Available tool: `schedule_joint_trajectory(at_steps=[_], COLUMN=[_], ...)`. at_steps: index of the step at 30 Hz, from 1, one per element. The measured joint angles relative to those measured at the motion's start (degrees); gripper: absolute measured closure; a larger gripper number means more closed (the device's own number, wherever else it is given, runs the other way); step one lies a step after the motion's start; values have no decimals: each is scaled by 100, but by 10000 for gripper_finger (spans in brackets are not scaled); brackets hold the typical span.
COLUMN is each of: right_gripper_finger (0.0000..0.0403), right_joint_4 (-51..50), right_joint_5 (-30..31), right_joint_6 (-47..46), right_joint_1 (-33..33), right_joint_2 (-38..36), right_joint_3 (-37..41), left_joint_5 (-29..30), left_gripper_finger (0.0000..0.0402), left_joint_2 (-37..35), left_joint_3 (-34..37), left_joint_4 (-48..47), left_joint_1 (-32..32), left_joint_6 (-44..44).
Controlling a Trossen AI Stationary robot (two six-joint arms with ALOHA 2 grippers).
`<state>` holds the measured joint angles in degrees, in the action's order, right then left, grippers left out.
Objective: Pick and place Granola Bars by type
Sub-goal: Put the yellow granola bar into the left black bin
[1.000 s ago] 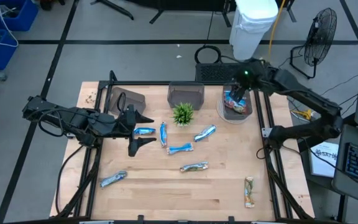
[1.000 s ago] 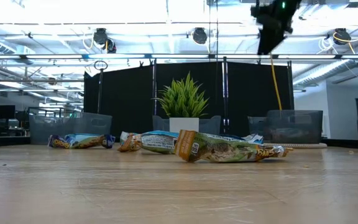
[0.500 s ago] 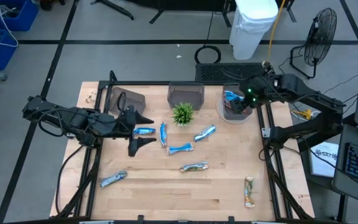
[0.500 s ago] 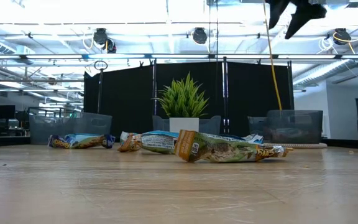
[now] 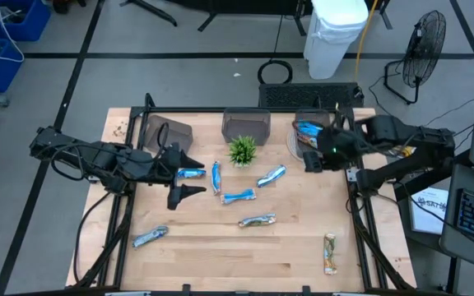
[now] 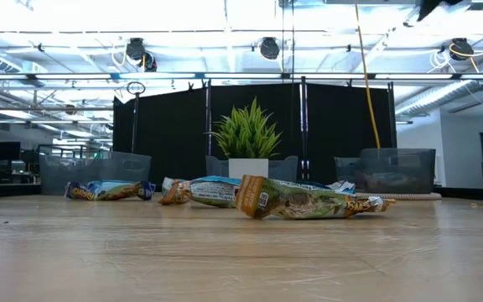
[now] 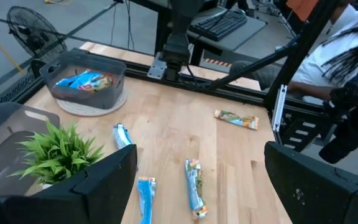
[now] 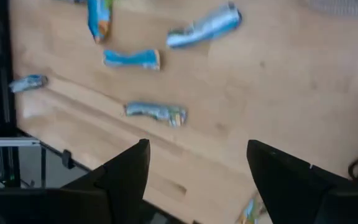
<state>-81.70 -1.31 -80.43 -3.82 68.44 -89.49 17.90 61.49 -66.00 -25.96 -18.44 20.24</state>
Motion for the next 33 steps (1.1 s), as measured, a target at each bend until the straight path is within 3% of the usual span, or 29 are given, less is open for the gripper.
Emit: schedule_joint_trajectory(at_steps=[10,21,33], right_gripper_finger=[145,145,145], right_joint_4=[-517,-273,245], right_joint_5=[893,918,727], right_joint_6=[-2553,-4970,-4933], right_joint_1=[-2200,-4039,-4264], right_joint_2=[386,1366,2611], right_joint_3=[64,87,87], left_joint_5=[-8,-17,-146], left_gripper_finger=[52,52,52], left_joint_2=[0,0,0], left_joint_3=[0,0,0], left_joint_4=[-589,-625,-624], left_joint_1=[4,4,4], left_joint_6=[358,386,384])
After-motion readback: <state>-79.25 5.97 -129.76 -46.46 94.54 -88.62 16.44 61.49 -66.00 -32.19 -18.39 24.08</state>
